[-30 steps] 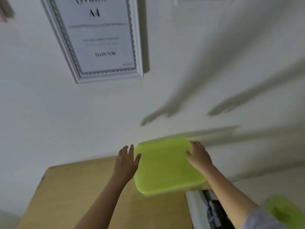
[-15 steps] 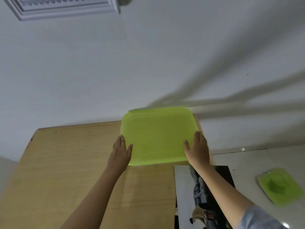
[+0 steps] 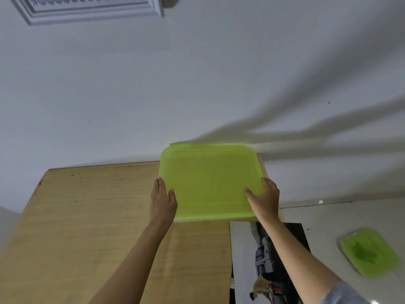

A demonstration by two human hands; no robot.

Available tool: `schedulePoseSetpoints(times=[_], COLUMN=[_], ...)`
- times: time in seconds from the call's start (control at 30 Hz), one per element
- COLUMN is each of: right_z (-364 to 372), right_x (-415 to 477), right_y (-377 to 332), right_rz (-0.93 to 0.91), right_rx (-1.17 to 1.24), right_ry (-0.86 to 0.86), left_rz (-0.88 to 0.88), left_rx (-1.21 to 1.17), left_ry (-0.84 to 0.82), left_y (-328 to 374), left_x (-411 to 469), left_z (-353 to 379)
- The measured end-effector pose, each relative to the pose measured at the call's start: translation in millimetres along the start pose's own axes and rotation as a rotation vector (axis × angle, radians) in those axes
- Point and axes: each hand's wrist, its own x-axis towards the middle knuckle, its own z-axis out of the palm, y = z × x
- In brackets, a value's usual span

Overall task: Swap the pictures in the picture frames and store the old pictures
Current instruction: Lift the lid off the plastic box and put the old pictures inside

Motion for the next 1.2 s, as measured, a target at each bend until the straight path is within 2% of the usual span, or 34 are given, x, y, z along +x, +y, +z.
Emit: schedulePoseSetpoints(times=[0.2, 0.37, 0.63, 0.83, 0.97, 1.2], right_z=[-3, 23, 134, 218, 239, 238], right_x=[-19, -63, -184, -269, -293, -301], right_y=[-14, -53, -128, -138, -125, -117], right_rz=[-0.039, -0.130, -0.295, -0.259, -0.198, -0.223], right_rx=[0.119, 0.133, 0.103, 0.004, -0.077, -0.203], right_ry=[0.097, 0.095, -0.038, -0.197, -0.273, -0.328], left_rz=[0.023, -0.008, -0.197, -0.333, -0.356, -0.312], left_rx=[-0.084, -0.140, -0.157, -0.127, -0.090, 0.025], left_ry=[0.052, 0.132, 0.214, 0.192, 0.138, 0.059], left_y=[-4, -47, -198, -303, -333, -345], left_x=[-5, -20, -63, -98, -111, -113], left_z=[-21, -72, -183, -233, -235, -224])
